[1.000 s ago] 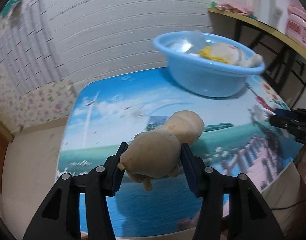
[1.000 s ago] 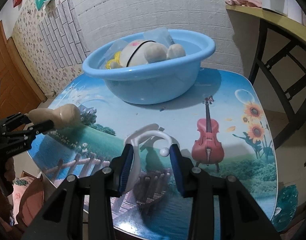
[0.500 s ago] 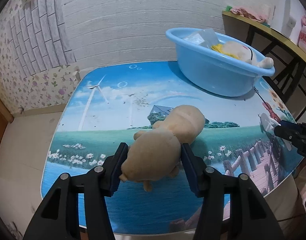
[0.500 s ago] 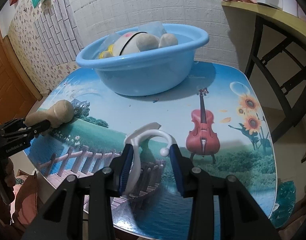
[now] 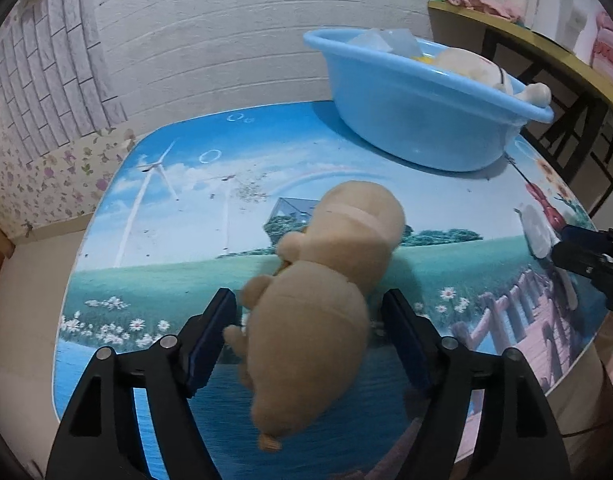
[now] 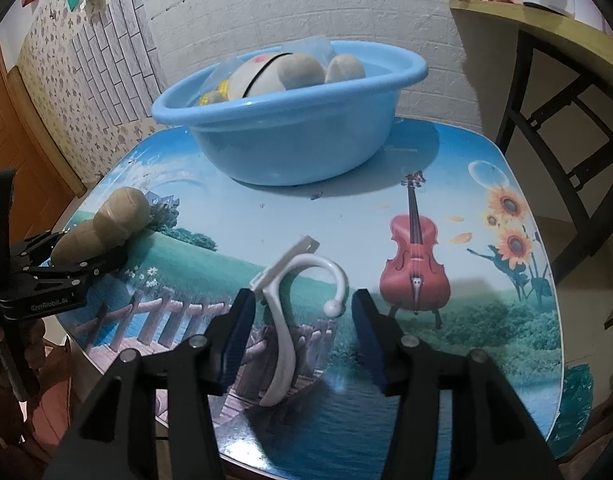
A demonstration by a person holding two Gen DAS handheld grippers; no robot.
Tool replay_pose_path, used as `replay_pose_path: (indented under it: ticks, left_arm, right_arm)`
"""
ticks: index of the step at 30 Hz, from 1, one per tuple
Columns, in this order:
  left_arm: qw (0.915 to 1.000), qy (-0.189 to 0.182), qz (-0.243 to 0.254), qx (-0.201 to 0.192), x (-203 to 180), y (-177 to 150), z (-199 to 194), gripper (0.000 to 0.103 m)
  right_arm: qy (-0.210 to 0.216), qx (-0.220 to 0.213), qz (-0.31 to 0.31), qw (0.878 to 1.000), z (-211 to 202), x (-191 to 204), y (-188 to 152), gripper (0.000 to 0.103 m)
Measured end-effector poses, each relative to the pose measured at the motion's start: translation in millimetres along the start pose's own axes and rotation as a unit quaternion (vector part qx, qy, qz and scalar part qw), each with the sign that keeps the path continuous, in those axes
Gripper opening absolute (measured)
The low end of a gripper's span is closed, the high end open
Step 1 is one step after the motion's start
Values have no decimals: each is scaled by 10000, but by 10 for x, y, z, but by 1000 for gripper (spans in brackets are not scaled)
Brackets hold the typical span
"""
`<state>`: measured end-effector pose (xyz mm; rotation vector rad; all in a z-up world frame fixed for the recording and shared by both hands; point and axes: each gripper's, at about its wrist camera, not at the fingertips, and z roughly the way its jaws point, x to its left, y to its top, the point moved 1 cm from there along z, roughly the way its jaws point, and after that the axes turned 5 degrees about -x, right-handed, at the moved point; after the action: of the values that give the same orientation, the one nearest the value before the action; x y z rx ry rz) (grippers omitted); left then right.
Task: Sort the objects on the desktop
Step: 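Lift the plush toy with the left gripper while the right lifts the white hook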
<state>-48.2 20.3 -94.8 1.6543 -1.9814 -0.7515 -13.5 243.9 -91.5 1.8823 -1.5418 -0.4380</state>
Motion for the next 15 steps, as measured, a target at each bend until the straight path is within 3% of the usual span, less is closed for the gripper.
replay_pose_path:
  ticks: [2, 3, 6, 9, 15]
  left_arm:
    - [9998, 40, 136, -109, -36, -1, -45, 50]
    - [9997, -12, 169, -148, -44, 7, -73, 46]
    - [9990, -316, 73, -310, -46, 53, -205, 46]
    - [9991, -103, 155, -382, -59, 87, -251, 46]
    - [9997, -89, 5, -245, -3, 64, -211, 47]
  right_arm:
    - [-15, 34, 1, 10000, 13, -3, -12, 50]
    - [-24, 39, 1, 10000, 15, -3, -17, 50]
    - [27, -169, 46, 9998, -70, -22, -10, 50]
    - [71, -211, -2, 9998, -110, -34, -4, 51]
    - [49, -59, 31, 10000, -58, -64, -68, 51]
